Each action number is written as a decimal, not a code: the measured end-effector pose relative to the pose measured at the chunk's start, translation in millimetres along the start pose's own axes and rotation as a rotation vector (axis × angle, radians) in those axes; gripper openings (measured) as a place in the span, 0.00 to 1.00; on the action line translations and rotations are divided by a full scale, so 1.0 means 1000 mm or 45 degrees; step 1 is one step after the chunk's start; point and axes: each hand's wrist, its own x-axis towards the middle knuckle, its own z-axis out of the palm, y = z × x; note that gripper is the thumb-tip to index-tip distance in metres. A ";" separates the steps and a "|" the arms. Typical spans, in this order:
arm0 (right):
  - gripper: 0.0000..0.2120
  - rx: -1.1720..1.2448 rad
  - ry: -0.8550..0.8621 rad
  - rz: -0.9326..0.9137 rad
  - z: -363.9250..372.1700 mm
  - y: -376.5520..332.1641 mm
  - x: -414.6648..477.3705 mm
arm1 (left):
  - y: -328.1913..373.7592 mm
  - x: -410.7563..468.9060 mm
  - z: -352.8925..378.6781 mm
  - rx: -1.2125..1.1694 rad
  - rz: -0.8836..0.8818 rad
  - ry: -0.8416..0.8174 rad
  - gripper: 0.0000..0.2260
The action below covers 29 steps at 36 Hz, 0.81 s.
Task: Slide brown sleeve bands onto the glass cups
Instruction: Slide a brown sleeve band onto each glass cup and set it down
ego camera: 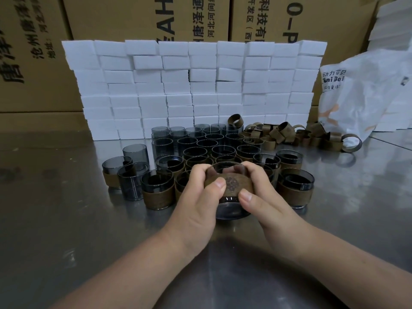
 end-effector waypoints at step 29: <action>0.21 0.017 0.059 -0.024 0.008 0.009 -0.002 | -0.003 -0.002 -0.003 -0.052 0.114 -0.048 0.18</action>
